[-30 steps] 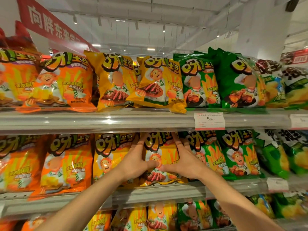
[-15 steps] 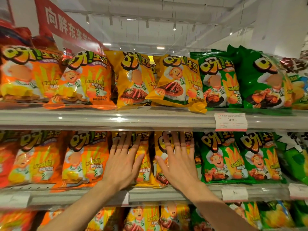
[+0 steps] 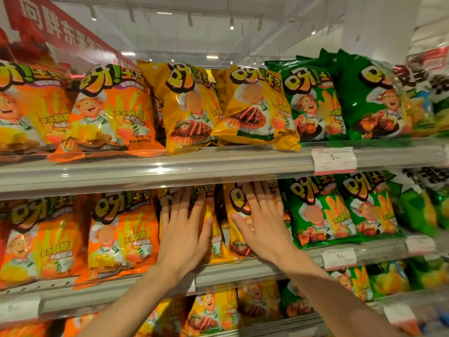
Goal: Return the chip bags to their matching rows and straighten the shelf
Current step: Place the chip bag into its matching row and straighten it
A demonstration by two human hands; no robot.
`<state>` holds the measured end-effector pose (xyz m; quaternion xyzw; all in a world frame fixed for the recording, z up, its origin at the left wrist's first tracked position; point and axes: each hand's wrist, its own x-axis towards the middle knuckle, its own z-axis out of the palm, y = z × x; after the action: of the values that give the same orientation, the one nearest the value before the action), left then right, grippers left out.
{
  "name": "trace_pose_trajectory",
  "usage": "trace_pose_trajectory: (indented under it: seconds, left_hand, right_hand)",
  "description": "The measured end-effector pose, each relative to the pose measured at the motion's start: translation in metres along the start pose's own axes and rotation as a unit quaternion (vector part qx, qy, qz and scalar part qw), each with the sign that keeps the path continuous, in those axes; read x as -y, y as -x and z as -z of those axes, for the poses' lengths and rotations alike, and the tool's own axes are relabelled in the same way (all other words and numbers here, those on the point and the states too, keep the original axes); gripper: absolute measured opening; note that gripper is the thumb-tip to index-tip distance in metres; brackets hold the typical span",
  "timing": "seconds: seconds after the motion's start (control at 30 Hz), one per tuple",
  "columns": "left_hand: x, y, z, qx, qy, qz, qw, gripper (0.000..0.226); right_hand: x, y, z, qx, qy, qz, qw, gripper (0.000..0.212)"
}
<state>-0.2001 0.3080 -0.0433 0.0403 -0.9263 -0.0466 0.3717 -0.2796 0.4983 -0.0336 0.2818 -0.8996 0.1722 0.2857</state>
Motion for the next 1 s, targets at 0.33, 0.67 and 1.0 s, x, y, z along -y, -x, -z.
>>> trace_pose_trajectory:
  seconds: [0.33,0.67,1.0]
  left_hand:
    - [-0.133,-0.013,-0.005,-0.082,0.207,-0.027,0.974,0.035]
    - [-0.225,-0.071,-0.037,0.168,0.307,0.130,0.928,0.076]
    - [-0.225,-0.091,-0.053,0.237,0.388,0.138,0.880,0.100]
  right_hand:
    - [-0.118,0.012,0.072,-0.144,-0.053,-0.052,0.987,0.038]
    - [-0.225,-0.004,0.108,0.212,-0.112,-0.047,0.970,0.095]
    - [-0.227,-0.021,0.109,0.264,-0.106,-0.026,0.958,0.111]
